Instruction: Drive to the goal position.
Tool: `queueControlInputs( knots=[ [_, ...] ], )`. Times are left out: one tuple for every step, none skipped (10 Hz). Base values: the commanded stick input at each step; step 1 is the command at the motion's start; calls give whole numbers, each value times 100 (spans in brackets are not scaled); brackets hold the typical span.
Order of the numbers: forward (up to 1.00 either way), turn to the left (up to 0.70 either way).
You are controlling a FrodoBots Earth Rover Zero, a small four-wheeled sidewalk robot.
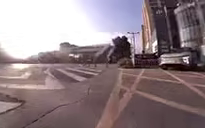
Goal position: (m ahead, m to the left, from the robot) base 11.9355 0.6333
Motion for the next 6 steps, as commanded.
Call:
queueControlInputs(
  knots=[
    [70,-8],
    [70,0],
    [70,0],
    [70,0],
    [70,0],
    [70,0]
  ],
)
